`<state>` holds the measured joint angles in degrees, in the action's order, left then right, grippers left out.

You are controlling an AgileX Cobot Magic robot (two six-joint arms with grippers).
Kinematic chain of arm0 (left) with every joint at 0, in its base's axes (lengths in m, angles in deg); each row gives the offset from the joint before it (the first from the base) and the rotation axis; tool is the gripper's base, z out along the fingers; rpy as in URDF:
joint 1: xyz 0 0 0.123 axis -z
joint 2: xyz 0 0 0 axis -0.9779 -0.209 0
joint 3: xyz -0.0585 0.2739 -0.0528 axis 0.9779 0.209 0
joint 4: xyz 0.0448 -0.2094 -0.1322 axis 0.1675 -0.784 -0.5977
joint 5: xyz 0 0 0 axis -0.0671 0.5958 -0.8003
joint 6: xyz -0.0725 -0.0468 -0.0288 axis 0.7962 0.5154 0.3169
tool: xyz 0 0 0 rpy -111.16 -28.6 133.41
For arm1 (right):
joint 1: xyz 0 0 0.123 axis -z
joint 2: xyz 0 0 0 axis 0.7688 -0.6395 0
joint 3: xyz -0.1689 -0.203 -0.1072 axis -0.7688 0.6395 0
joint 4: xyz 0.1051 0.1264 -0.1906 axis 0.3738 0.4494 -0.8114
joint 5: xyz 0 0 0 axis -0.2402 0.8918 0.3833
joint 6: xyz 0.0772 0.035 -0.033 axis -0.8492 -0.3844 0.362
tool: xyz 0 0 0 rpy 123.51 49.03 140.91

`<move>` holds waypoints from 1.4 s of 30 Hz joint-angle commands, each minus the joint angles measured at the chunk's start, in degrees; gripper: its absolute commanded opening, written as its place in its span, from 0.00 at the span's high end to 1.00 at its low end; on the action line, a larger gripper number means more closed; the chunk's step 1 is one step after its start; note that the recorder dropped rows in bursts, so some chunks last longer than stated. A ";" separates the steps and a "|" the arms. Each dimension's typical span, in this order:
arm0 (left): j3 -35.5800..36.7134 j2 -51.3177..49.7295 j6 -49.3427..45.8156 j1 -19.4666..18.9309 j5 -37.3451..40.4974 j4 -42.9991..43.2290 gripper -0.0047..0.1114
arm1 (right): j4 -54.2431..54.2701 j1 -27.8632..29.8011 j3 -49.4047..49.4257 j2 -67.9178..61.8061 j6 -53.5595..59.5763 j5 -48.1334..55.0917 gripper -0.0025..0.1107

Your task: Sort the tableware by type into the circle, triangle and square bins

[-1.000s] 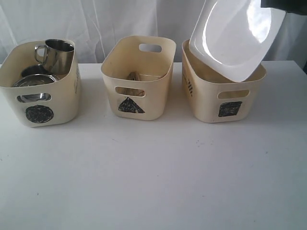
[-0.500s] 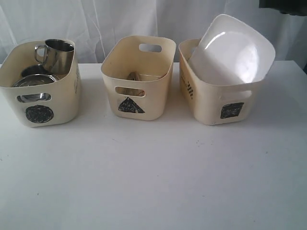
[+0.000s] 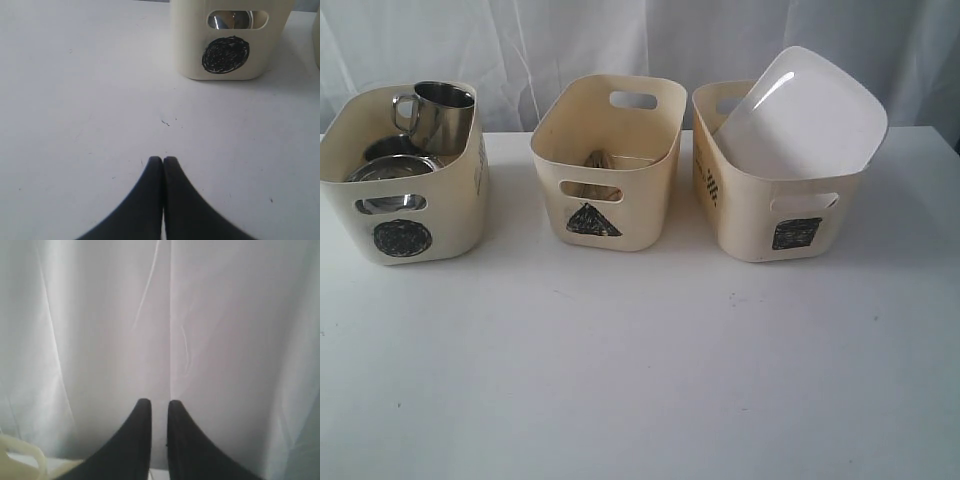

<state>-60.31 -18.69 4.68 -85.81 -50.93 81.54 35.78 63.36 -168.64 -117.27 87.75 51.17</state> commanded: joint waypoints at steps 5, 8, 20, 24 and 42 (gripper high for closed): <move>0.15 0.23 0.12 0.01 -0.14 -0.35 0.96 | -0.90 -1.44 7.64 14.09 -17.65 0.32 0.98; 0.15 0.23 0.12 0.01 -0.14 -0.35 0.96 | -2.49 -2.29 16.27 21.24 -17.11 -8.67 0.98; 0.15 0.23 0.12 0.01 -0.14 -0.35 0.96 | -2.49 -2.44 54.56 71.65 -7.61 2.40 0.98; 0.15 0.23 0.12 0.01 -0.14 -0.35 0.96 | -2.49 -2.44 58.58 73.71 -9.09 12.89 0.98; 0.15 0.23 0.12 0.01 -0.14 -0.35 0.96 | -3.69 -2.44 62.91 73.75 -5.24 5.20 0.98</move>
<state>-60.31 -18.69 4.68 -85.81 -50.93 81.54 32.35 61.07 -105.98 -43.71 81.60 57.49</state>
